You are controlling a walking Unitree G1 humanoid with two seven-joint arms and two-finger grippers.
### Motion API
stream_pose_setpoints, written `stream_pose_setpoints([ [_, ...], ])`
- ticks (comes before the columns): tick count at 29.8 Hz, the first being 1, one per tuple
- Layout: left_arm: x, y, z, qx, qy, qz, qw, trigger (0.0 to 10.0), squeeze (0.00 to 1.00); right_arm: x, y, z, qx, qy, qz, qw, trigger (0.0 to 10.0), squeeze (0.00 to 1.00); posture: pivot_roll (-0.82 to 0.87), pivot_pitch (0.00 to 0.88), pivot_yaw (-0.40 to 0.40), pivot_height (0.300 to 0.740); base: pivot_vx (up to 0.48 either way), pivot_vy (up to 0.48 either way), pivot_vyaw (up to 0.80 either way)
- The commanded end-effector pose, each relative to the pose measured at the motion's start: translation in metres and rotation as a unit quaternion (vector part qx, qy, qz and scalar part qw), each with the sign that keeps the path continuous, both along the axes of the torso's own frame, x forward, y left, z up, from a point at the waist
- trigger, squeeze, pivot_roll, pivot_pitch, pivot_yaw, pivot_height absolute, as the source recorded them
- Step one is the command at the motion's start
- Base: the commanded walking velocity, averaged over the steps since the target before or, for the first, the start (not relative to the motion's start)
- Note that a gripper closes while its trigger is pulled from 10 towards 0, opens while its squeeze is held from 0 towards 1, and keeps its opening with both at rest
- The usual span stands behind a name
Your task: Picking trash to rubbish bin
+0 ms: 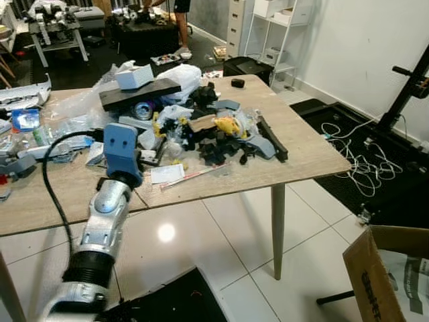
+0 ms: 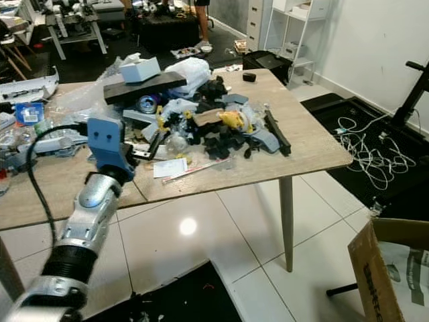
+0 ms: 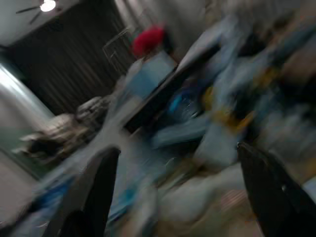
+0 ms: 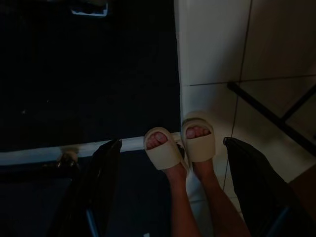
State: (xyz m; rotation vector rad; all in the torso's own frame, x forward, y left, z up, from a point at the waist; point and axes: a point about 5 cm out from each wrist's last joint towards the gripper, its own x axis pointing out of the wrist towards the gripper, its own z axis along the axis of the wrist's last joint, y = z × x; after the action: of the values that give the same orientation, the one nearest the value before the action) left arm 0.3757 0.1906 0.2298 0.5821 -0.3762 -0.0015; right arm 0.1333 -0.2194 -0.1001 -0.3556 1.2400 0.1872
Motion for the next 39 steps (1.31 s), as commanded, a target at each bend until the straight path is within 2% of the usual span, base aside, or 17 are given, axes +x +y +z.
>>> stream_pose_setpoints([
  [1,0.002,0.011,-0.004,0.033,0.002,0.031,0.999,10.0,0.0,-0.012,0.001,-0.004,0.003,0.016,-0.007,1.0,10.0,0.0,-0.19,0.233,0.039,0.74,0.0,0.0,0.0],
  [7,0.007,0.021,-0.001,0.05,0.007,0.034,0.998,10.0,0.0,-0.017,0.001,-0.005,0.004,0.022,-0.007,1.0,10.0,0.0,-0.19,0.257,0.042,0.74,0.0,0.0,0.0],
  [8,0.01,0.024,0.004,0.064,0.004,0.033,0.997,10.0,0.0,-0.021,0.0,-0.006,0.004,0.027,-0.005,1.0,10.0,0.0,-0.2,0.268,0.045,0.74,0.0,0.0,0.0],
  [12,0.013,0.025,0.012,0.063,-0.001,0.026,0.998,10.0,0.0,-0.027,0.0,-0.008,0.004,0.032,-0.005,0.999,10.0,0.0,-0.21,0.289,0.046,0.74,0.0,0.0,0.0],
  [16,0.02,0.019,0.02,0.044,0.008,-0.011,0.999,10.0,0.0,-0.035,-0.001,-0.01,0.004,0.039,-0.005,0.999,10.0,0.0,-0.22,0.322,0.049,0.74,0.0,0.0,0.0],
  [18,0.022,0.016,0.024,0.027,0.012,-0.028,0.999,10.0,0.0,-0.041,-0.002,-0.011,0.004,0.043,-0.006,0.999,10.0,0.0,-0.23,0.335,0.05,0.74,0.0,0.0,0.0],
  [20,0.026,0.014,0.03,-0.007,0.015,-0.042,0.999,10.0,0.0,-0.047,-0.004,-0.012,0.004,0.047,-0.008,0.999,10.0,0.0,-0.24,0.362,0.051,0.74,0.0,0.0,0.0],
  [21,0.026,0.014,0.03,-0.007,0.015,-0.042,0.999,10.0,0.0,-0.047,-0.004,-0.012,0.004,0.047,-0.008,0.999,10.0,0.0,-0.24,0.362,0.051,0.74,0.0,0.0,0.0],
  [22,0.027,0.013,0.033,-0.02,0.014,-0.046,0.999,10.0,0.0,-0.05,-0.004,-0.012,0.003,0.049,-0.008,0.999,10.0,0.0,-0.25,0.368,0.051,0.74,0.0,0.0,0.0],
  [23,0.029,0.012,0.039,-0.065,0.011,-0.059,0.996,10.0,0.0,-0.058,-0.006,-0.013,0.003,0.053,-0.009,0.999,10.0,0.0,-0.26,0.39,0.048,0.74,0.0,0.0,0.0],
  [24,0.03,0.01,0.041,-0.08,0.01,-0.065,0.995,10.0,0.0,-0.06,-0.007,-0.013,0.003,0.054,-0.01,0.998,10.0,0.0,-0.26,0.39,0.048,0.74,0.0,0.0,0.0],
  [31,0.033,0.001,0.045,-0.109,0.011,-0.085,0.99,10.0,0.0,-0.072,-0.01,-0.014,0.002,0.062,-0.009,0.998,10.0,0.0,-0.28,0.436,0.046,0.74,0.0,0.0,0.0],
  [32,0.035,-0.002,0.044,-0.118,0.017,-0.091,0.989,10.0,0.0,-0.078,-0.011,-0.015,0.001,0.065,-0.009,0.998,10.0,0.0,-0.29,0.459,0.042,0.74,0.0,0.0,0.0],
  [39,0.038,-0.011,0.049,-0.116,0.023,-0.091,0.989,10.0,0.0,-0.09,-0.011,-0.016,0.001,0.072,-0.009,0.997,10.0,0.0,-0.32,0.489,0.038,0.74,0.0,0.0,0.0],
])
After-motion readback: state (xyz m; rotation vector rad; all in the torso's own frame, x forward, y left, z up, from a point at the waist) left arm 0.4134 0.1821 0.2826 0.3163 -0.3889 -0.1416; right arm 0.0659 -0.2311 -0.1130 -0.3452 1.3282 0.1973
